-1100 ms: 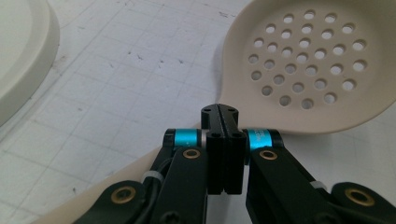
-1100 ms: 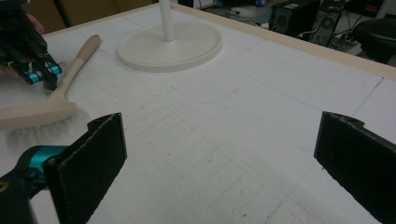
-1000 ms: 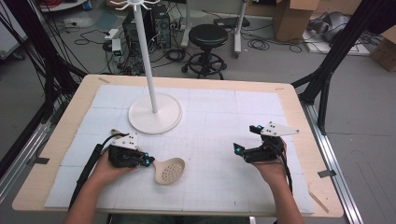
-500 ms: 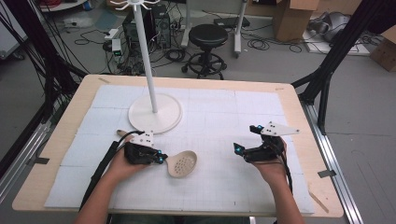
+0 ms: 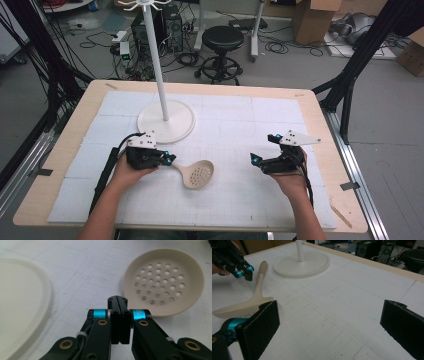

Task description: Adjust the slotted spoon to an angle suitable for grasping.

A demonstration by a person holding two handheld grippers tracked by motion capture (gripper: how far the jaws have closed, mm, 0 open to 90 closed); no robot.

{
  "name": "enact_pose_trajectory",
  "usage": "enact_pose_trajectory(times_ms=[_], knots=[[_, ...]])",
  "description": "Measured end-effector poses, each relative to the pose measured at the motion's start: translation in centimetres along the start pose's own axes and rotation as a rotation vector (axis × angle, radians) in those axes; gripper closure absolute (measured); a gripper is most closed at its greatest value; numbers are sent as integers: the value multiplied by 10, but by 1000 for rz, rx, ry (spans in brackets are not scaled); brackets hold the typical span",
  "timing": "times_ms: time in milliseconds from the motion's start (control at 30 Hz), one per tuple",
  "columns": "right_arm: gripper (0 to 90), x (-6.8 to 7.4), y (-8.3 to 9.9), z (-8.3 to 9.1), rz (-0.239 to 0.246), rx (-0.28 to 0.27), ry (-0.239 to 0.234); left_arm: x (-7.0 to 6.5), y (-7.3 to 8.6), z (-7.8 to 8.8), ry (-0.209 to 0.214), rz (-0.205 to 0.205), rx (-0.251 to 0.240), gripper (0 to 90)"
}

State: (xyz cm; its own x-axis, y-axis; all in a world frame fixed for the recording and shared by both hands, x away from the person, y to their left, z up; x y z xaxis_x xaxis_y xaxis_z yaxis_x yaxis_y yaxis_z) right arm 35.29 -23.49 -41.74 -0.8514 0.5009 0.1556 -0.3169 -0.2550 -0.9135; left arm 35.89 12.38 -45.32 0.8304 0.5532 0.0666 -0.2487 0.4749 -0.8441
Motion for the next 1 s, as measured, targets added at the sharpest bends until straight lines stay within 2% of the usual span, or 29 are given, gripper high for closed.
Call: enact_pose_trajectory(times_ms=[167,200,233,267,333,600,667,700,800,900,1000], knots=[[11,1,0,0,-9,5,-4,20,1,12,-60,22,10,899],[11,1,0,0,-2,3,-3,23,1,14,-68,31,14,899],[11,0,0,-1,0,4,-4,30,3,16,-95,61,17,898],[11,1,0,-1,-1,3,-4,30,3,16,-95,61,17,899],[11,1,1,-1,-5,7,-5,40,7,18,-129,84,35,898],[11,1,1,-2,-3,9,-9,55,20,14,-196,94,104,898],[11,2,1,-3,1,11,-8,56,23,11,-196,94,120,898],[11,2,1,-2,-2,12,-8,57,27,8,-207,84,147,898],[11,2,1,-2,4,7,-6,59,30,6,-215,82,165,898],[11,1,2,-2,-3,8,-6,59,31,7,-214,99,155,898],[11,2,2,-2,-8,12,-10,57,32,9,-213,94,157,899]])
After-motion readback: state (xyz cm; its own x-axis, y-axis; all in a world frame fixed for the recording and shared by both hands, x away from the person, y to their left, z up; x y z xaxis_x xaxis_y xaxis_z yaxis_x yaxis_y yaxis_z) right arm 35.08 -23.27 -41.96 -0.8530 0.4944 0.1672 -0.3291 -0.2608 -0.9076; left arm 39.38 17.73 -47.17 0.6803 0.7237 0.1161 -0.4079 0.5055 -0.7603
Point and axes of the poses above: each handheld gripper's, and its own axes: z roughly backward along the jaws, y roughly out of its underside, x roughly to its left, the point moved 6 cm from there along -z, roughly forward along the jaws, and after that the axes turned 14 degrees about -y, right-handed, at the moved point
